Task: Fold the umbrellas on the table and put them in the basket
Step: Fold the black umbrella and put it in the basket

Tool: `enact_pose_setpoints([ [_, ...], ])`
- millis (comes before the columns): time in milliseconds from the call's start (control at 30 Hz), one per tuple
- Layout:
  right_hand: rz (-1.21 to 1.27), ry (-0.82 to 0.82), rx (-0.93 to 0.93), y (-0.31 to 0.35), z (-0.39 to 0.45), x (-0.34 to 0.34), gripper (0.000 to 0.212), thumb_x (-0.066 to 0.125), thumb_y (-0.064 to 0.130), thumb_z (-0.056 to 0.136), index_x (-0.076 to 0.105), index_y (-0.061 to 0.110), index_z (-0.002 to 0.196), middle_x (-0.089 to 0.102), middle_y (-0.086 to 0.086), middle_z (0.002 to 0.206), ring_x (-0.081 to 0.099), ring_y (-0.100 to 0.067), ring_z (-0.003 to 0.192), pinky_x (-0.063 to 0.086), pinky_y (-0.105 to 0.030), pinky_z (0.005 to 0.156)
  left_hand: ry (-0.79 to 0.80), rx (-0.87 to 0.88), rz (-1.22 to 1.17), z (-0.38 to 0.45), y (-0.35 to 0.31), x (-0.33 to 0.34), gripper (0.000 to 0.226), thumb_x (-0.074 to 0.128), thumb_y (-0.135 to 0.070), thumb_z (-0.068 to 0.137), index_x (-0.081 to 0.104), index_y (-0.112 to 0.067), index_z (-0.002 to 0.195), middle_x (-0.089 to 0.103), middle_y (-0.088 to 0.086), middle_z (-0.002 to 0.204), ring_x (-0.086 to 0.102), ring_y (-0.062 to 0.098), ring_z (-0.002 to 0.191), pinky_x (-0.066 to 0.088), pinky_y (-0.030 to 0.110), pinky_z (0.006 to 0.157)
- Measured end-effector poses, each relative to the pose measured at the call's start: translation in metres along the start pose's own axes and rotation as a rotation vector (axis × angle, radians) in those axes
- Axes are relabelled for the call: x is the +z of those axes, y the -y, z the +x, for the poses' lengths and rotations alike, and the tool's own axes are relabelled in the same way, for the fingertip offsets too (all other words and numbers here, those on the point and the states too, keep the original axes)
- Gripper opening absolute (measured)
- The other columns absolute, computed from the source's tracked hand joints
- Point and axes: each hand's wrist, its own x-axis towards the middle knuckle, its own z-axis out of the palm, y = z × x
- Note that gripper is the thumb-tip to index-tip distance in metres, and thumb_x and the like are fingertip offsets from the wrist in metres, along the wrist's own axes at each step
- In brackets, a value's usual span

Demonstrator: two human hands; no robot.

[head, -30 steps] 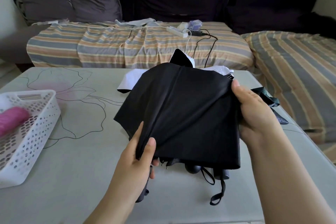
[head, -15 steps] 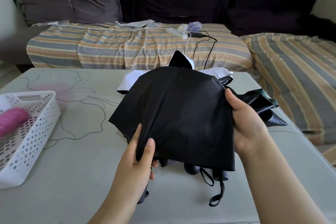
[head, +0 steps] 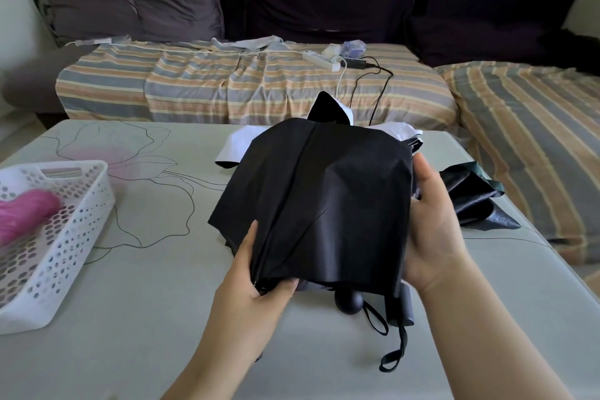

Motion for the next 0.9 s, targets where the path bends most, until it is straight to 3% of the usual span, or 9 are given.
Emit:
enact_pose_setpoints([
  [100,-0.122,-0.071,-0.115,0.015,0.004,-0.009,0.032,0.051,0.041,0.085,0.076,0.029,0.101,0.074,0.0,0.103,0.071,-0.015,0.093,0.057,-0.028,0.078,0.013,0.005,0.087,0.001,0.003,-0.007,0.085,0.069,-0.021,0.081,0.022,-0.065,0.136,0.065,-0.005,0.077,0.052,0.007,0.05,0.044,0.024,0.047],
  [167,-0.331,-0.138,-0.178,0.022,0.008,-0.019,0.03,0.055,0.029,0.092,0.064,0.035,0.12,0.073,0.002,0.108,0.069,-0.014,0.098,0.054,-0.029,0.082,0.037,0.025,0.155,0.002,0.004,-0.009,0.089,0.07,-0.019,0.08,0.019,-0.067,0.135,0.068,0.004,0.081,0.051,0.028,0.054,0.051,0.039,0.055],
  [200,-0.443,-0.154,-0.186,0.023,0.01,-0.024,0.027,0.059,0.024,0.09,0.066,0.03,0.116,0.074,0.001,0.104,0.069,-0.016,0.096,0.055,-0.027,0.08,0.047,0.04,0.176,0.002,0.004,-0.01,0.09,0.07,-0.018,0.08,0.019,-0.068,0.134,0.069,0.003,0.084,0.052,0.031,0.056,0.053,0.042,0.061],
  [267,-0.541,-0.138,-0.19,0.025,0.009,-0.029,0.019,0.064,0.021,0.08,0.073,0.016,0.096,0.075,-0.005,0.095,0.07,-0.019,0.088,0.056,-0.024,0.073,0.061,0.054,0.169,0.0,0.004,-0.01,0.09,0.069,-0.014,0.081,0.02,-0.067,0.135,0.068,-0.006,0.08,0.061,0.011,0.055,0.052,0.035,0.058],
  [367,-0.515,-0.104,-0.221,0.032,0.003,-0.032,0.023,0.063,0.022,0.074,0.071,0.009,0.091,0.074,-0.007,0.091,0.07,-0.016,0.082,0.056,-0.021,0.069,0.074,0.039,0.14,-0.005,-0.001,-0.01,0.092,0.067,-0.016,0.085,0.01,-0.07,0.133,0.061,-0.011,0.069,0.063,-0.007,0.061,0.043,0.016,0.048],
  [467,-0.638,-0.145,-0.272,0.036,0.003,-0.038,0.015,0.065,0.015,0.079,0.071,0.012,0.092,0.075,-0.004,0.091,0.07,-0.016,0.086,0.055,-0.022,0.074,0.068,0.101,0.221,-0.006,-0.005,-0.014,0.104,0.064,-0.021,0.087,-0.016,-0.079,0.121,0.056,-0.005,0.054,0.051,0.01,0.045,0.046,0.025,0.048],
  [567,-0.84,-0.243,-0.291,0.032,0.004,-0.038,0.01,0.065,0.014,0.089,0.074,0.016,0.091,0.075,-0.006,0.094,0.069,-0.026,0.097,0.055,-0.038,0.089,0.107,0.137,0.322,-0.008,-0.011,-0.018,0.107,0.061,-0.02,0.089,-0.025,-0.079,0.116,0.056,0.018,0.06,0.046,0.022,0.046,0.048,0.034,0.054],
  [767,-0.815,-0.356,-0.296,0.027,0.007,-0.03,0.011,0.066,0.019,0.089,0.074,0.015,0.082,0.075,-0.007,0.086,0.07,-0.024,0.084,0.054,-0.045,0.088,0.221,0.203,0.409,-0.013,-0.009,-0.011,0.101,0.057,-0.019,0.09,-0.018,-0.084,0.112,0.049,0.008,0.059,0.047,0.014,0.049,0.048,0.028,0.061],
  [900,-0.729,-0.345,-0.227,0.031,0.003,-0.034,0.008,0.07,0.019,0.085,0.073,0.015,0.079,0.075,-0.006,0.082,0.07,-0.021,0.076,0.058,-0.035,0.074,0.209,0.247,0.407,-0.011,-0.006,-0.009,0.095,0.057,-0.017,0.09,-0.004,-0.087,0.112,0.046,0.009,0.062,0.044,0.011,0.051,0.046,0.025,0.06],
])
